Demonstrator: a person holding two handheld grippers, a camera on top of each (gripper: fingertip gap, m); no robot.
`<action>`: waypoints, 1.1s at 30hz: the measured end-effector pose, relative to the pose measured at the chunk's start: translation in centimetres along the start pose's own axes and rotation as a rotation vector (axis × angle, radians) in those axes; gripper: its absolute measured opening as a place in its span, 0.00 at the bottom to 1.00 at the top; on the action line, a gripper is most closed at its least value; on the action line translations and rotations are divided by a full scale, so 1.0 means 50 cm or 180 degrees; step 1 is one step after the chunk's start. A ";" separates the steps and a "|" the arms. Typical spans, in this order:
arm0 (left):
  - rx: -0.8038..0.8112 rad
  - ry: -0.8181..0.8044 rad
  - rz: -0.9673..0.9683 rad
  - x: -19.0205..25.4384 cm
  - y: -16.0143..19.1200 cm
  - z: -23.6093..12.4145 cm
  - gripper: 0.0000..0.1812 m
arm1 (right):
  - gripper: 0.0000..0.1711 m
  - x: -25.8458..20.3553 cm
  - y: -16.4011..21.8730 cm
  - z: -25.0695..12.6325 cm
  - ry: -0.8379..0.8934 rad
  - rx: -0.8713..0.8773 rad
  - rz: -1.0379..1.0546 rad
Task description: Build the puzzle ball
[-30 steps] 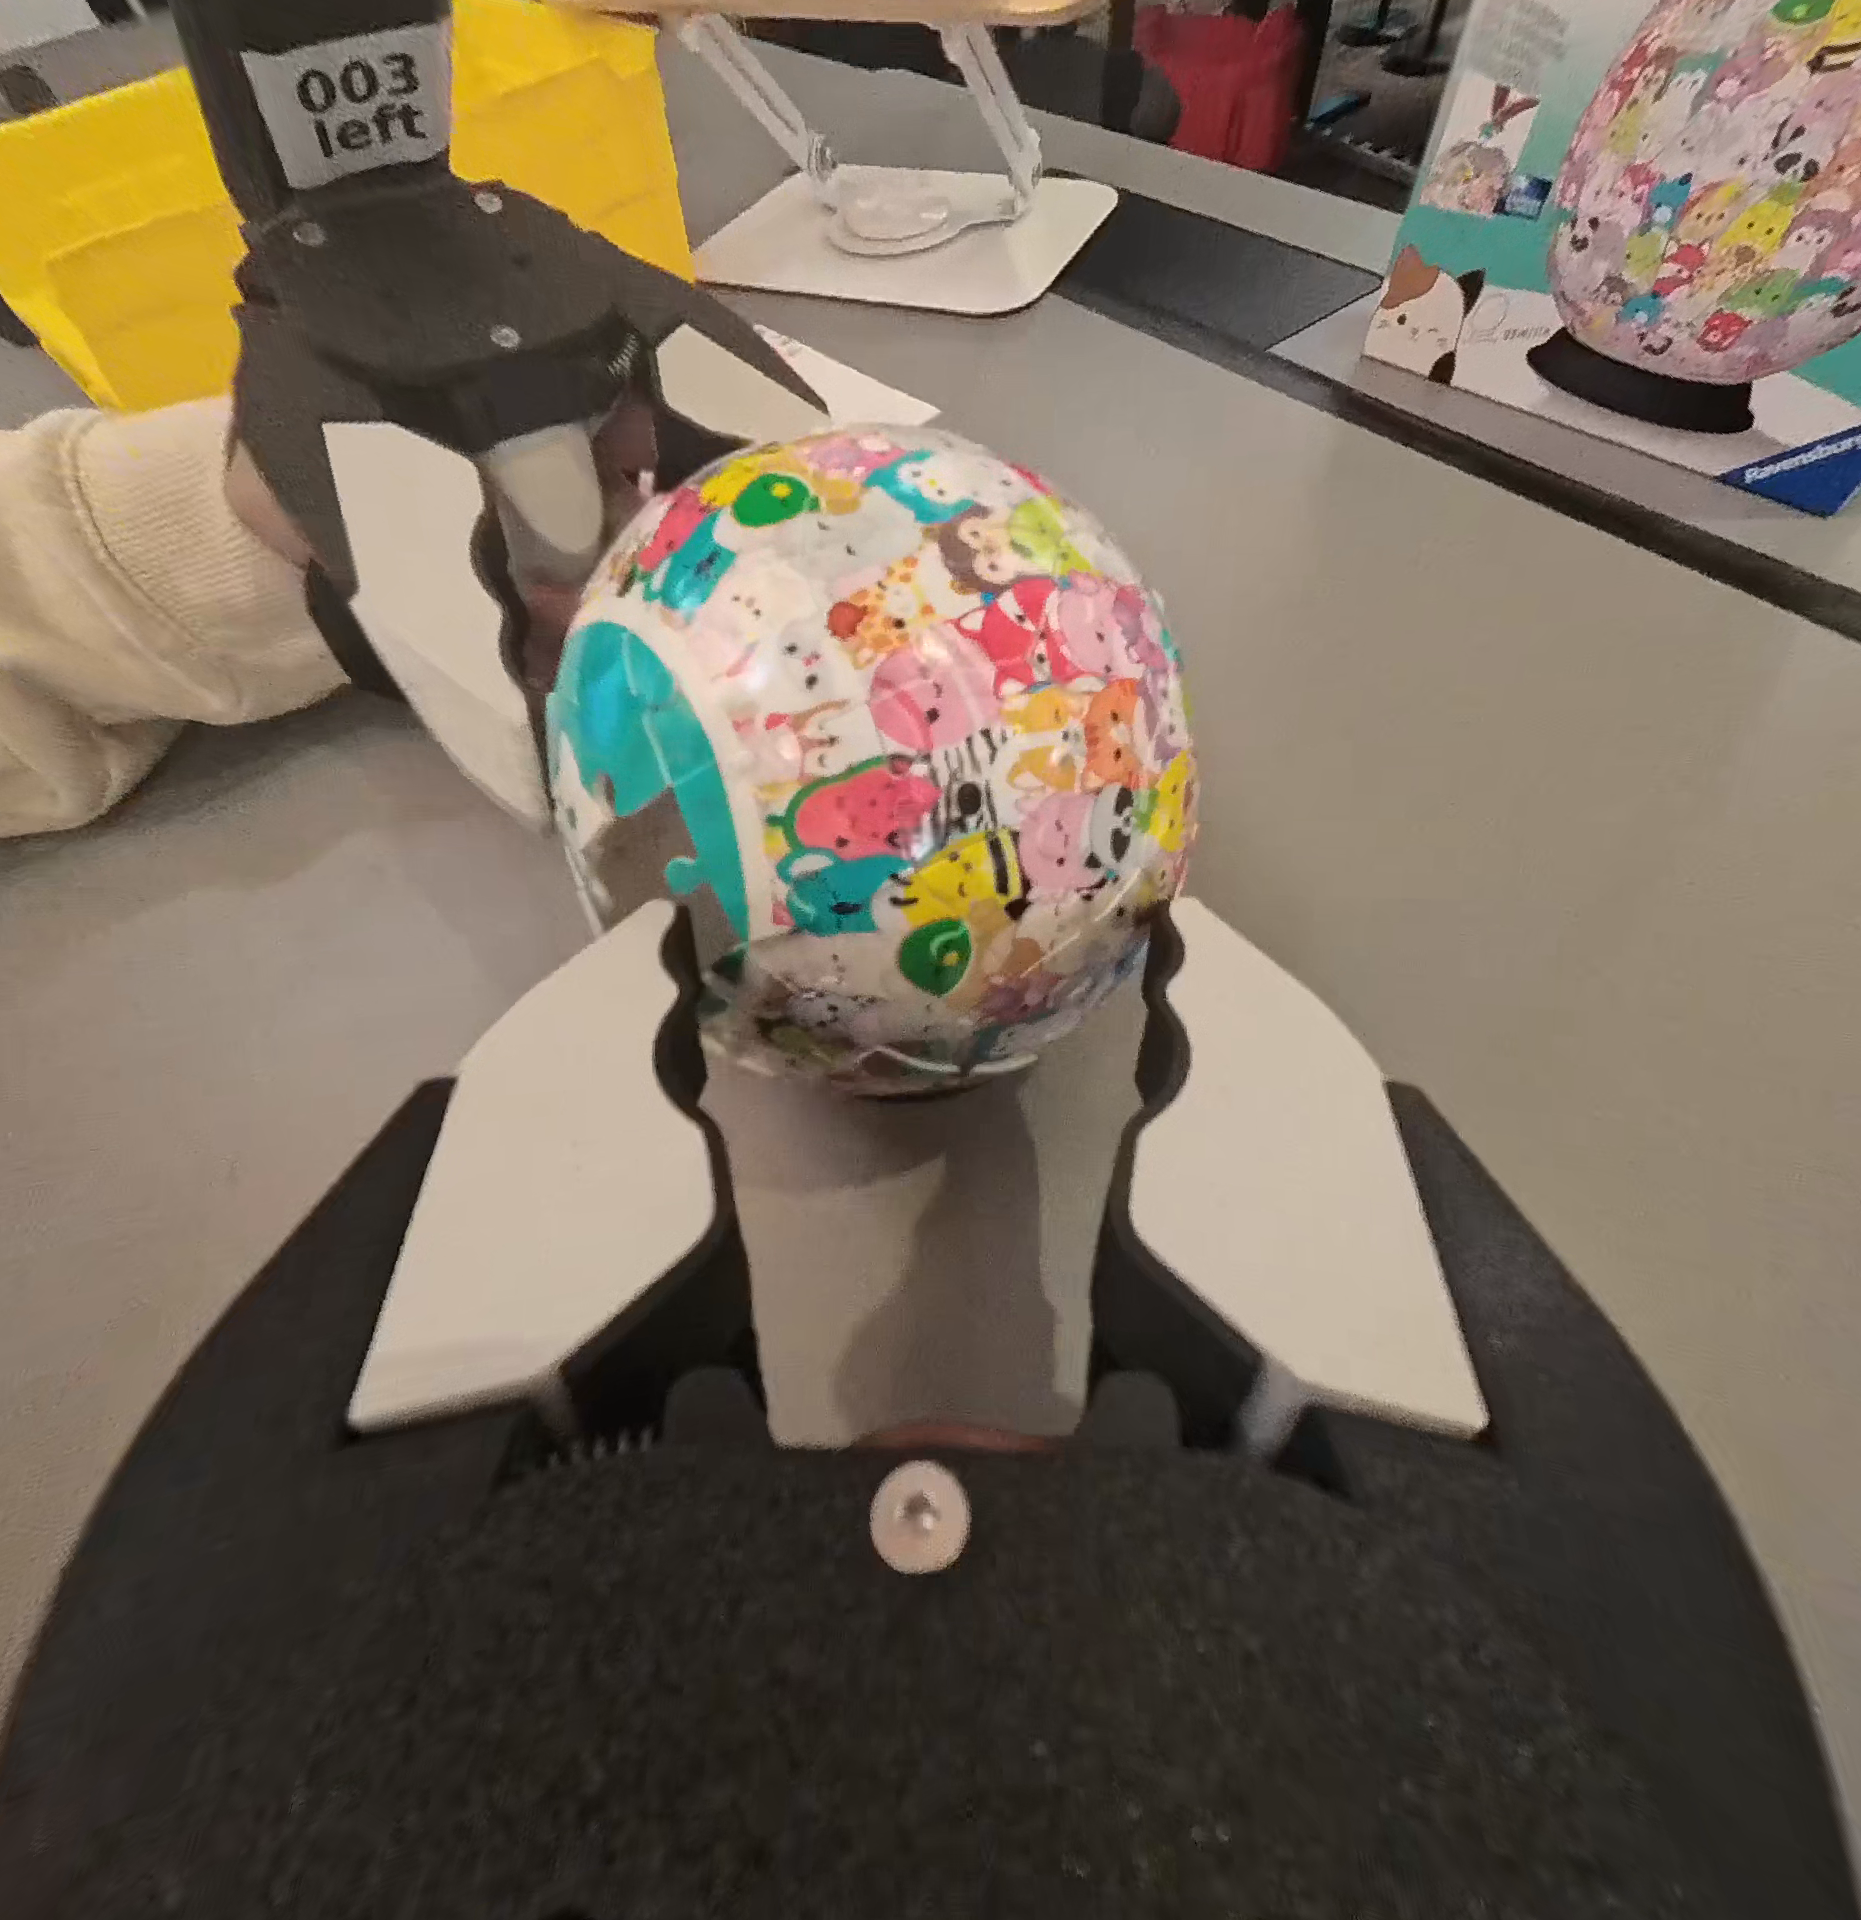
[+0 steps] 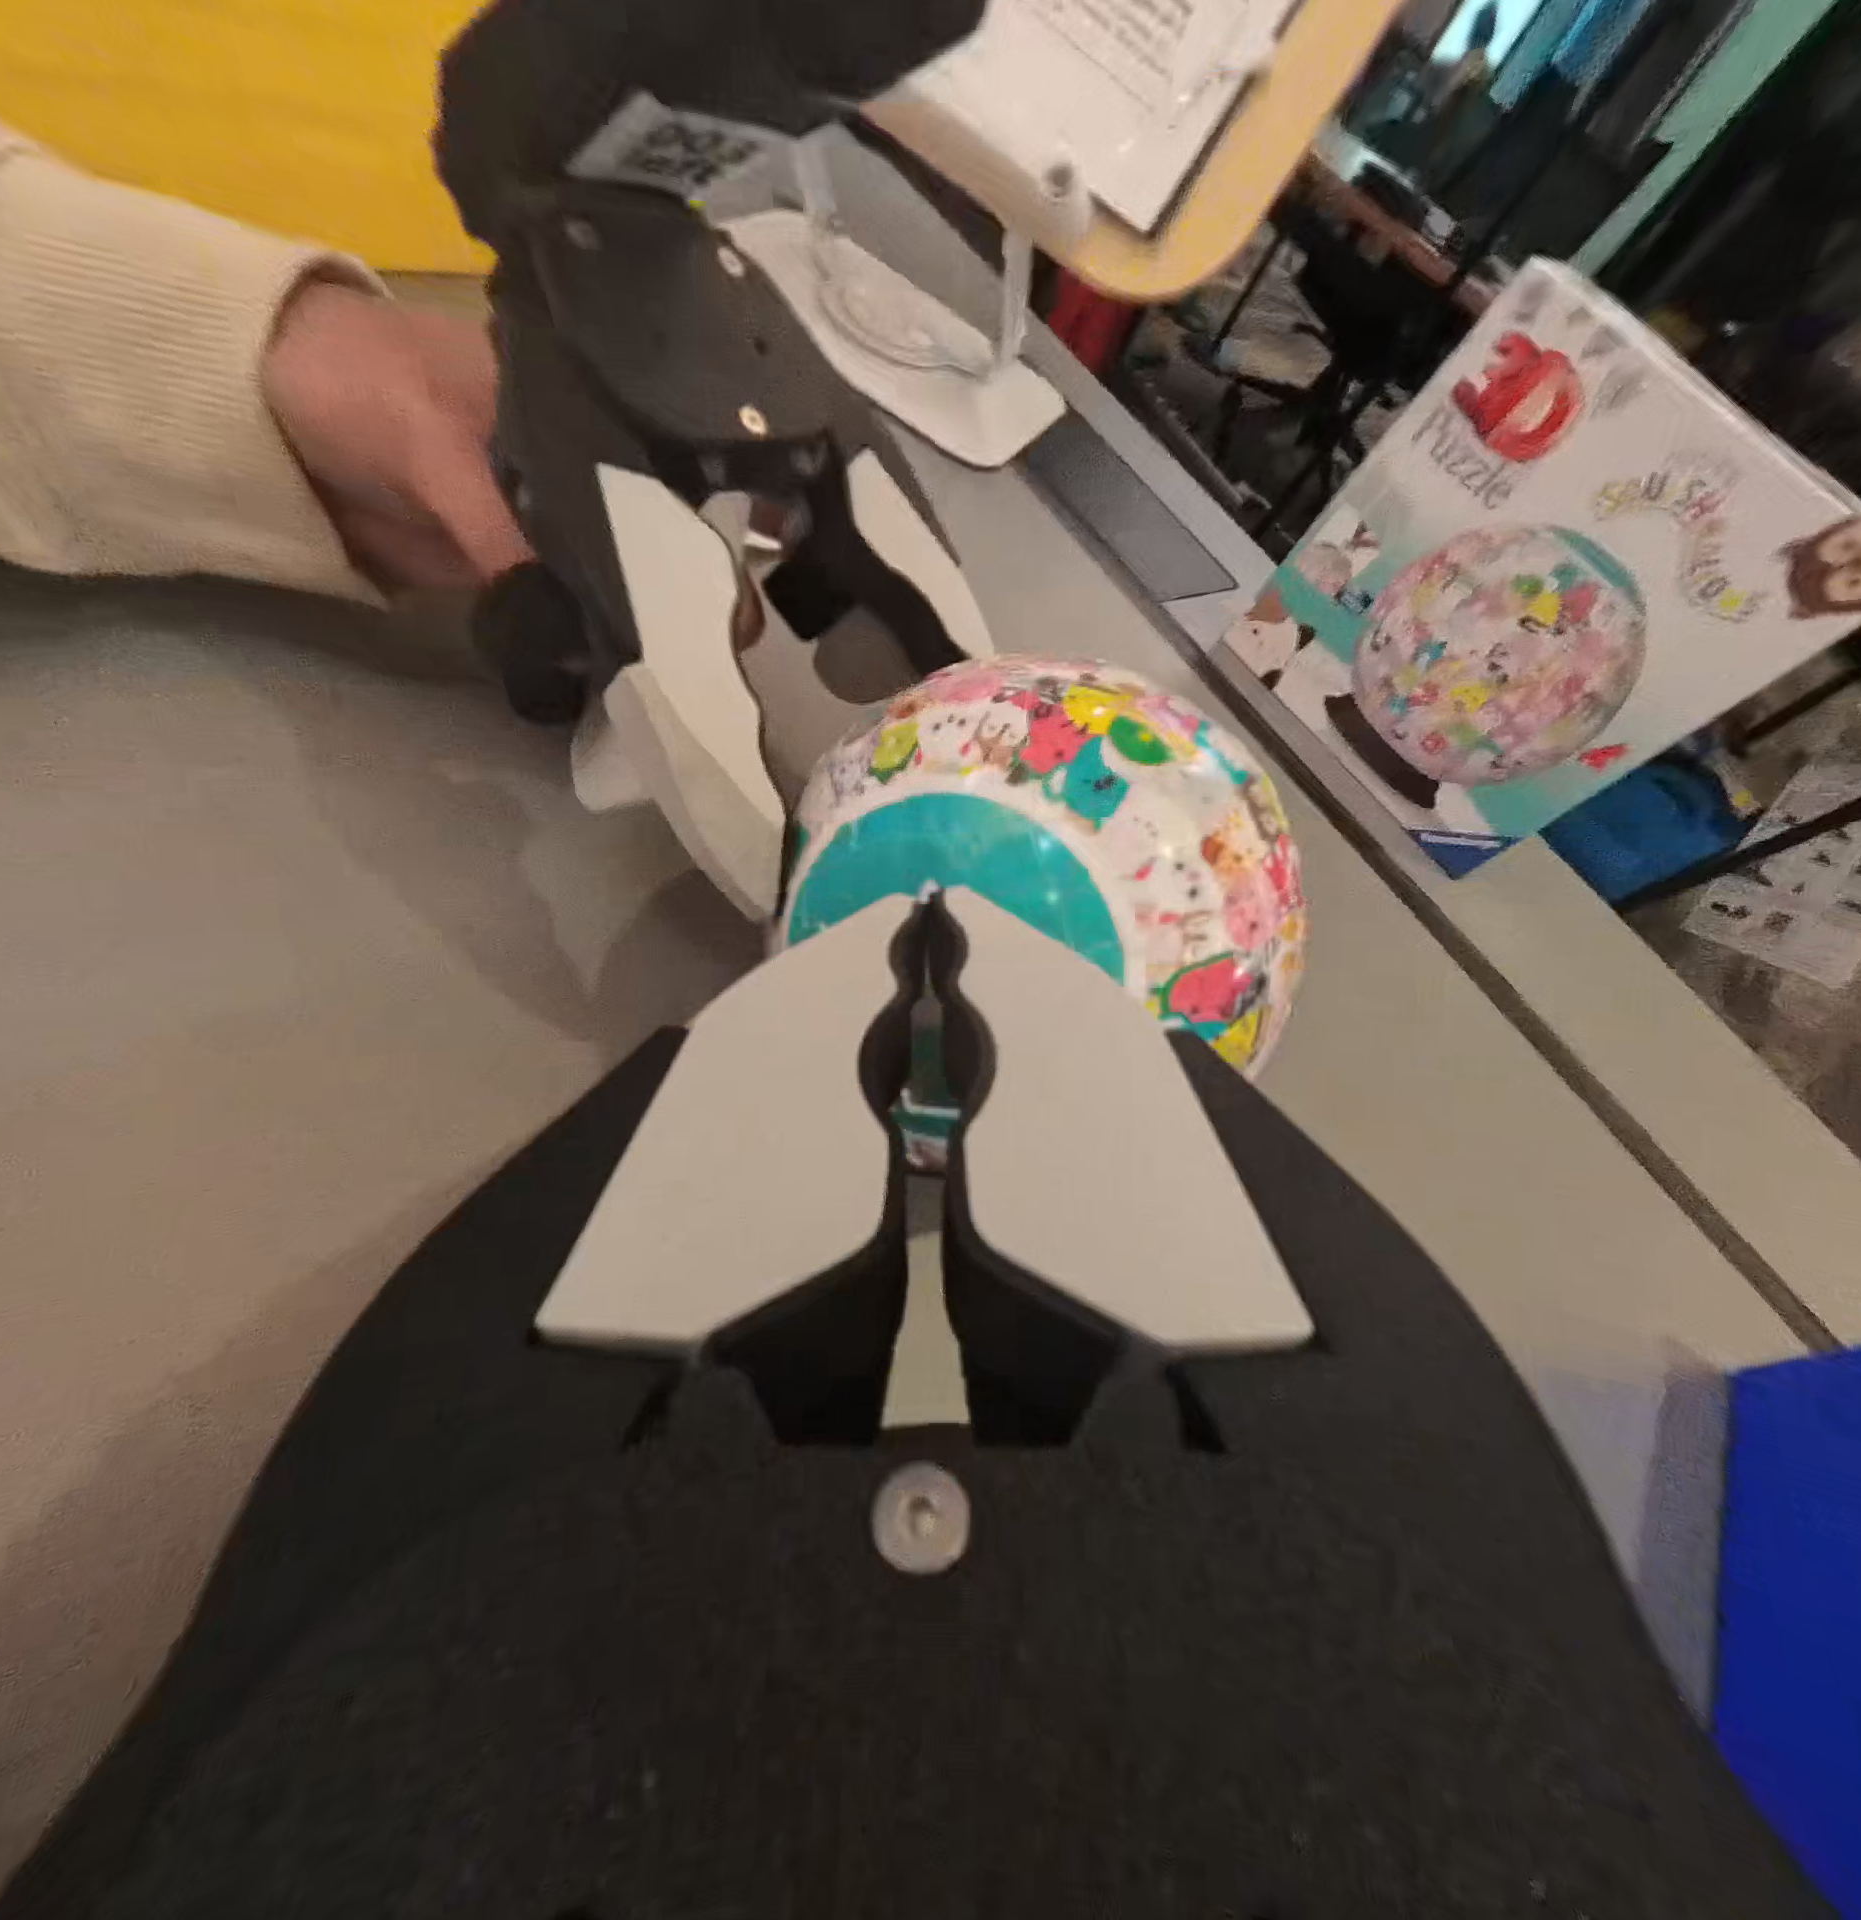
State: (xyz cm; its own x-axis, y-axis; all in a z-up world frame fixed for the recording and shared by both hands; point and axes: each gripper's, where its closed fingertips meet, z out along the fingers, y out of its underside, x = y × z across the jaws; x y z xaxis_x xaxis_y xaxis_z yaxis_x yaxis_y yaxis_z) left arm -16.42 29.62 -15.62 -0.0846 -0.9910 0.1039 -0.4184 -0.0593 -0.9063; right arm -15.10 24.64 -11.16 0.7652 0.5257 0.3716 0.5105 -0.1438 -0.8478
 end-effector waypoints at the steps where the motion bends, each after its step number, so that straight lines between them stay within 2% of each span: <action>1: -0.0004 0.0035 0.0013 0.001 0.003 -0.003 0.54 | 0.00 -0.003 -0.005 -0.006 -0.0025 0.0053 0.0026; 2: 0.0029 0.0090 -0.0016 0.004 0.001 -0.005 0.50 | 0.00 -0.006 -0.024 -0.020 -0.0026 0.0213 0.0017; 4: 0.0065 0.0094 -0.0042 0.002 -0.002 -0.007 0.50 | 0.00 0.004 -0.057 -0.046 0.0129 0.0463 -0.0104; 8: 0.0092 0.0082 -0.0004 0.002 -0.008 -0.009 0.51 | 0.00 0.046 -0.059 -0.076 0.0276 0.0692 0.0148; 12: 0.0316 -0.0019 0.0189 -0.009 -0.064 -0.020 0.68 | 0.00 0.046 -0.015 -0.067 0.0140 0.0477 0.0458; 14: 0.0116 -0.0050 0.0473 -0.016 -0.078 -0.010 0.72 | 0.01 0.042 0.014 -0.050 0.0124 0.0287 0.0598; 16: -0.0184 0.0051 0.0743 -0.016 -0.079 0.014 0.73 | 0.11 0.032 0.032 -0.036 -0.0058 0.0202 0.1022; 19: -0.0410 0.0381 0.0967 0.015 -0.079 0.041 0.68 | 0.13 0.028 0.039 -0.027 -0.0308 0.0225 0.1601; 22: -0.0505 0.0270 0.1179 0.009 -0.066 0.063 0.69 | 0.11 0.025 0.023 -0.019 -0.0623 0.0375 0.2069; 26: -0.0497 0.0262 0.1029 0.006 -0.059 0.062 0.69 | 0.04 0.024 0.011 -0.005 -0.0964 0.0460 0.2590; 29: -0.0501 0.0154 0.0957 0.007 -0.052 0.062 0.68 | 0.03 0.019 0.006 -0.003 -0.0882 0.0289 0.2390; 33: -0.0476 0.0145 0.0829 0.022 -0.034 0.071 0.68 | 0.01 -0.015 -0.004 0.001 -0.0579 -0.0057 0.1452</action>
State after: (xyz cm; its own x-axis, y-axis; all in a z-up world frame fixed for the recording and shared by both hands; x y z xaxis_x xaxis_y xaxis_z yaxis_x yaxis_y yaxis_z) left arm -12.58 28.17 -15.40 -0.2455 -0.9639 -0.1028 -0.5055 0.2178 -0.8349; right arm -15.77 24.30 -11.30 0.8323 0.5434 -0.1095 0.1471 -0.4069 -0.9016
